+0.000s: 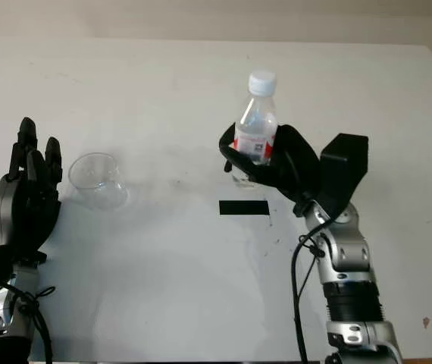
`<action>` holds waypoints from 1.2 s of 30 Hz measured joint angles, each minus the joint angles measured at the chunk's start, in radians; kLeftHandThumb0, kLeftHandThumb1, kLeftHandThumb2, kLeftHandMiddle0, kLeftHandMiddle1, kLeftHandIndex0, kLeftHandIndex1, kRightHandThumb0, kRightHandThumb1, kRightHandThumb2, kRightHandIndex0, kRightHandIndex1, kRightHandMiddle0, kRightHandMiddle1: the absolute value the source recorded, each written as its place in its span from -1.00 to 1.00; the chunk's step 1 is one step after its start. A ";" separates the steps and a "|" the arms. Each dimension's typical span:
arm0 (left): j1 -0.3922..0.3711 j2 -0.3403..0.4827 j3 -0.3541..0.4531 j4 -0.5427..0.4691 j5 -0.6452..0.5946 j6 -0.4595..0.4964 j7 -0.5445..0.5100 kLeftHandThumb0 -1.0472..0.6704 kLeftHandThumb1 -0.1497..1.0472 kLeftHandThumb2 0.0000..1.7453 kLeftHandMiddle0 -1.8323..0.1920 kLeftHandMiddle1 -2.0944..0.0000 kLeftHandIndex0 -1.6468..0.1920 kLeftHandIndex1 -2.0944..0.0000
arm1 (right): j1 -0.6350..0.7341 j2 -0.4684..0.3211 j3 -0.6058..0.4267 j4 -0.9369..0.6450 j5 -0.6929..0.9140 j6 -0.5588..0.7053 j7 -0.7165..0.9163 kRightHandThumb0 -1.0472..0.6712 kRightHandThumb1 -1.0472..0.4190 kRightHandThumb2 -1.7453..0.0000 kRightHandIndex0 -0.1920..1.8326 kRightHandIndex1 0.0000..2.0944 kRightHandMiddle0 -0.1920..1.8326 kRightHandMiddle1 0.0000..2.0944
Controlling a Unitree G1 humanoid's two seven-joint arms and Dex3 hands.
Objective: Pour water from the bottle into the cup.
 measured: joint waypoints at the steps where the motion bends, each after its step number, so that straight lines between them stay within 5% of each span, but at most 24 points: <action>1: 0.000 0.000 0.000 0.000 0.000 0.000 0.000 -0.68 1.00 -0.39 0.99 0.95 1.00 1.00 | 0.010 0.002 0.002 -0.005 0.000 0.004 0.000 -0.29 -1.00 0.50 0.28 1.00 -0.04 1.00; 23: 0.013 0.000 0.005 -0.005 -0.001 0.008 0.007 -0.69 1.00 -0.39 0.96 0.95 0.97 0.97 | 0.076 0.101 0.049 0.066 -0.043 -0.035 -0.055 -0.35 -1.00 0.45 0.30 1.00 -0.05 1.00; 36: 0.013 0.002 0.013 -0.003 -0.011 0.007 -0.005 -0.67 1.00 -0.37 0.99 0.96 1.00 0.97 | 0.100 0.100 0.068 0.103 -0.119 -0.180 -0.066 -0.37 -1.00 0.47 0.08 1.00 -0.14 1.00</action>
